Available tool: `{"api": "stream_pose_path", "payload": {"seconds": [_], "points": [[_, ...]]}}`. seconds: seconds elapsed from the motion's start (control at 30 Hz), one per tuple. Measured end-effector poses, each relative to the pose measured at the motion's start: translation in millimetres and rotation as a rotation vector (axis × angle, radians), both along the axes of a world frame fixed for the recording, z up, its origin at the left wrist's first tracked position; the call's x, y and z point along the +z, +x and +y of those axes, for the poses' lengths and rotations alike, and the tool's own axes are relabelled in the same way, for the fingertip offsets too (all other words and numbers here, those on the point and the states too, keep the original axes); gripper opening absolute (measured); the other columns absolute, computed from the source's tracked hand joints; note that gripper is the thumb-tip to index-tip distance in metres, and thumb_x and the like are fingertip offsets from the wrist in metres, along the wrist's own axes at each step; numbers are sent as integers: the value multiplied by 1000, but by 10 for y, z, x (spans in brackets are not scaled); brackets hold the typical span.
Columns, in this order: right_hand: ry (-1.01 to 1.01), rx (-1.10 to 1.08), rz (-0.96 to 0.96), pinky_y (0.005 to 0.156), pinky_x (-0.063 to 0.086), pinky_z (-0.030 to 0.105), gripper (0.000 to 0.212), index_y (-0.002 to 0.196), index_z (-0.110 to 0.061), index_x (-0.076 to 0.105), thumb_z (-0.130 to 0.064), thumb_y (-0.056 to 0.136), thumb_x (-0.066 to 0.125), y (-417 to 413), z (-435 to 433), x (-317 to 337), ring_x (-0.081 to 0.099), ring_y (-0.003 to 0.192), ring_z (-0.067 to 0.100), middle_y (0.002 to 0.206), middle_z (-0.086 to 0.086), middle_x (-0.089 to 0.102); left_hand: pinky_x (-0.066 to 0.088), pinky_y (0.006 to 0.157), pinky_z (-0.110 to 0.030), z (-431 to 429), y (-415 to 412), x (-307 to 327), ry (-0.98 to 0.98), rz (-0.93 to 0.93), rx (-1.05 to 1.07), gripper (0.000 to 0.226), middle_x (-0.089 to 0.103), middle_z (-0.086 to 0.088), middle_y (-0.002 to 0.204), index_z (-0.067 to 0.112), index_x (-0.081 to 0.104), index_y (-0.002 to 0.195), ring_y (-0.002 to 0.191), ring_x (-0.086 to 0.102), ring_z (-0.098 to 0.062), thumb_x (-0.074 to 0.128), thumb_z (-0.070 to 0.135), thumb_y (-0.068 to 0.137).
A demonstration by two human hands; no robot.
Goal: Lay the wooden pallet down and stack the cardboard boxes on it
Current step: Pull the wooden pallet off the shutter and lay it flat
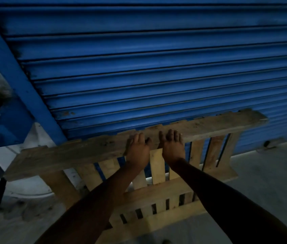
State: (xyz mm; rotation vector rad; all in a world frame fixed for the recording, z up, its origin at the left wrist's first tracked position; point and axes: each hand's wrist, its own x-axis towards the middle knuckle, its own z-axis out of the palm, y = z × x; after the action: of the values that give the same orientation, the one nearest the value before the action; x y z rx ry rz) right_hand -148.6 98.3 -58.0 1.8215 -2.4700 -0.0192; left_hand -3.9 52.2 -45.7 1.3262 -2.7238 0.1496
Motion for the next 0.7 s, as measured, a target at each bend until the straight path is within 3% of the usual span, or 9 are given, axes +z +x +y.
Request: {"api": "stream_pose_path", "payload": {"seconds": [0.27,0.47,0.57,0.7], "points": [[24,-28,-50,123,4,58,62,160,-21,-2,-23,105,27,85,455,21,3,151,44,164,26,3,31,108,-45,481,25,5,40,60,32,49,42,-13,139,23,45,144,131,35,-33,49,21,95],[43,-64,-144,114,7,72,71,158,-28,-9,-51,104,29,169,847,-3,-8,153,39,166,18,-8,28,111,-45,949,59,49,47,73,93,50,33,-11,146,28,38,148,135,29,-32,45,25,98],[18,-81,-198,112,18,72,76,158,-28,-10,-54,101,33,224,1088,-13,-11,152,37,166,16,-13,29,109,-45,1205,67,72,32,67,107,46,35,-12,143,27,42,142,134,30,-33,46,27,97],[32,-111,-220,112,10,76,78,158,-28,-12,-51,99,34,304,1401,-29,-21,149,43,165,14,-19,33,104,-44,1483,101,84,28,53,107,39,39,-12,135,27,48,132,126,35,-33,47,25,93]]}}
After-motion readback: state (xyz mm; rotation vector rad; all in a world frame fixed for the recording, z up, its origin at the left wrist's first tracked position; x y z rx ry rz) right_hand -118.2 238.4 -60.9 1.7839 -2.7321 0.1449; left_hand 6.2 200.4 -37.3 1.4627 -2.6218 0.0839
